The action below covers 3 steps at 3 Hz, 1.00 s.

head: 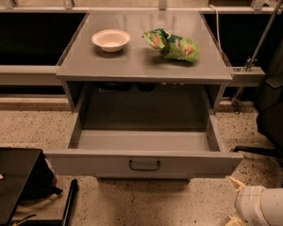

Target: Close top drawer

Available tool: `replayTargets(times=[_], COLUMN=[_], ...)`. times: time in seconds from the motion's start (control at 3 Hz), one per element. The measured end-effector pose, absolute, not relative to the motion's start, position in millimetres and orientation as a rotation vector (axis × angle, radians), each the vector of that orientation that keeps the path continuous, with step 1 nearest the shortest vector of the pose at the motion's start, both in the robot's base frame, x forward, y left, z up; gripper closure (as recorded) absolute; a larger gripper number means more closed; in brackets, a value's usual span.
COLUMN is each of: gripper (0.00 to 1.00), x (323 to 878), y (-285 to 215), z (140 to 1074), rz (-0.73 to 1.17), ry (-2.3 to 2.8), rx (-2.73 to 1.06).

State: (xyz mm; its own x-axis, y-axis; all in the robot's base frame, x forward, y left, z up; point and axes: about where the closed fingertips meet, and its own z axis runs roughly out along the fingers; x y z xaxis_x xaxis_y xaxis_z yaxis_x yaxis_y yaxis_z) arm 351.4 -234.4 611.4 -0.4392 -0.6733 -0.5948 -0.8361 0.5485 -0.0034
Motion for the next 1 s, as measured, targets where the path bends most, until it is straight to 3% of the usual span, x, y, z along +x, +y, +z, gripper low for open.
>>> replayTargets(times=[1.0], gripper=[0.00], x=[415.6], y=[-192.0], z=[585.7], rz=[0.453], ry=[2.191], rx=[-1.351])
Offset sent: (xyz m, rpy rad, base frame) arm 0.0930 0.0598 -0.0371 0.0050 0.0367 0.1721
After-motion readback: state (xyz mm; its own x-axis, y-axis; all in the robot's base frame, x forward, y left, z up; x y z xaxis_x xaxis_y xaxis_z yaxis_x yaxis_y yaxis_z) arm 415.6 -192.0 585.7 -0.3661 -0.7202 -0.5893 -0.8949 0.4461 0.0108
